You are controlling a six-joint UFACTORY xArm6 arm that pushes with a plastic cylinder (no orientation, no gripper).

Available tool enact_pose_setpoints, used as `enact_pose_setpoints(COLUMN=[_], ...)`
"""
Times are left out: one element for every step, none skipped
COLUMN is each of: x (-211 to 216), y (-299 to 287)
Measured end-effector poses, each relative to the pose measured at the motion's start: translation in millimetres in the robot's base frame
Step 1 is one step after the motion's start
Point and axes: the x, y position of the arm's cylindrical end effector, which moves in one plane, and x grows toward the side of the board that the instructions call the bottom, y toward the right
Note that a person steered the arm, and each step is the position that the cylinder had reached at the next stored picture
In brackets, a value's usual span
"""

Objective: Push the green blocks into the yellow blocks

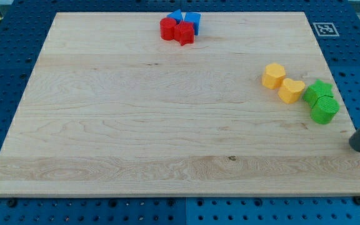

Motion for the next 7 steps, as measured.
enact_pose_setpoints(x=[-9,-23,-41,-59,-69,-53,-22], y=[-7,-7,-4,-4,-4,-3,-3])
